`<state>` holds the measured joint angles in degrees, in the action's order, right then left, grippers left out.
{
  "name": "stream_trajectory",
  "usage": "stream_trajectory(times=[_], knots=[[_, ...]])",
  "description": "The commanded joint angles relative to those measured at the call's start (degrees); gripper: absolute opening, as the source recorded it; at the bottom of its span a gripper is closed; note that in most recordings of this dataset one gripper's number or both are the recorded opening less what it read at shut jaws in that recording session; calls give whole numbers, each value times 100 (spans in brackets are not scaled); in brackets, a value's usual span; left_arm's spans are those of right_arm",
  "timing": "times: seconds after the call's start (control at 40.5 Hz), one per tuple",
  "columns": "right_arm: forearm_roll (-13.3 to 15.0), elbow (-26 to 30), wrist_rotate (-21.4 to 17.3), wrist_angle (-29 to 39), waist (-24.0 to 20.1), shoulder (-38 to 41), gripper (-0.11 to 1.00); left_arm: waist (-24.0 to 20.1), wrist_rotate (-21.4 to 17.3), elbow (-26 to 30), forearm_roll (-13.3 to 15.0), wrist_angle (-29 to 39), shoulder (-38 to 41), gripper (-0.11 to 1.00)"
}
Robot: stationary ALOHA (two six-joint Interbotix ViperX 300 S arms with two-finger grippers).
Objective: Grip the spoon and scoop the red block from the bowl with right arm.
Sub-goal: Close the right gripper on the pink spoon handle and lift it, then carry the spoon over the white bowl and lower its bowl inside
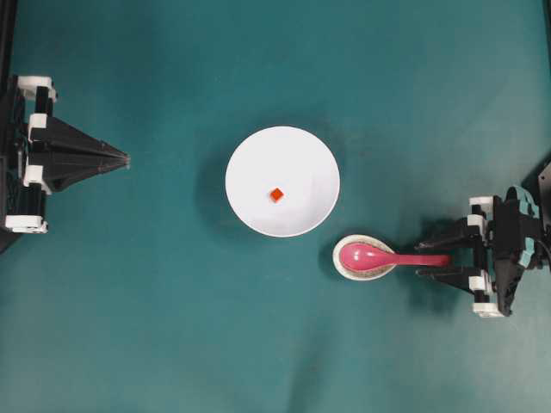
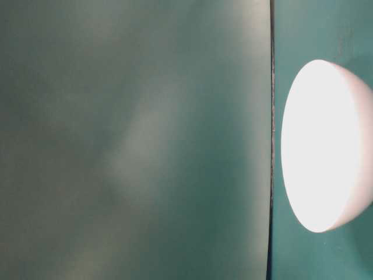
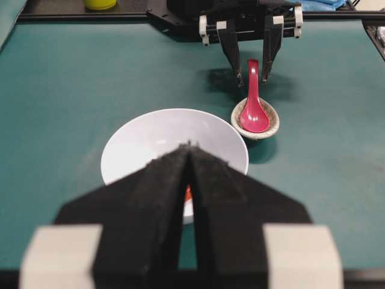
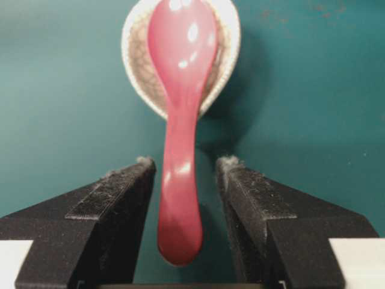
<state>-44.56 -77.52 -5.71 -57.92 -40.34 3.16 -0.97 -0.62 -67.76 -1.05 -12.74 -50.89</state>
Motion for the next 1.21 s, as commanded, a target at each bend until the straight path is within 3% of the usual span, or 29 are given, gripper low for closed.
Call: stream_trajectory(times=[0.0, 0.296, 0.617, 0.814, 1.011, 1.11, 1.184], knots=[[-26, 62, 18, -44, -35, -44, 52, -9, -9, 70, -18, -26, 35, 0], [-62, 70, 44, -290, -26, -35, 49, -9, -9, 70, -18, -26, 26, 0], [-62, 158, 431, -360, -26, -44, 26, -9, -9, 70, -18, -18, 26, 0], [-62, 510, 615, -404, 193, -765, 24, -141, 0, 70, -18, -9, 26, 0], [-62, 870, 1187, 369, 782, -1934, 24, -501, 220, 79, 9, -53, 18, 0], [-62, 1125, 1529, 1222, 1213, -2540, 24, -580, 316, 70, 9, -53, 18, 0], [-62, 1415, 1714, 2303, 1758, -2971, 24, -589, 343, 70, 0, -53, 18, 0]])
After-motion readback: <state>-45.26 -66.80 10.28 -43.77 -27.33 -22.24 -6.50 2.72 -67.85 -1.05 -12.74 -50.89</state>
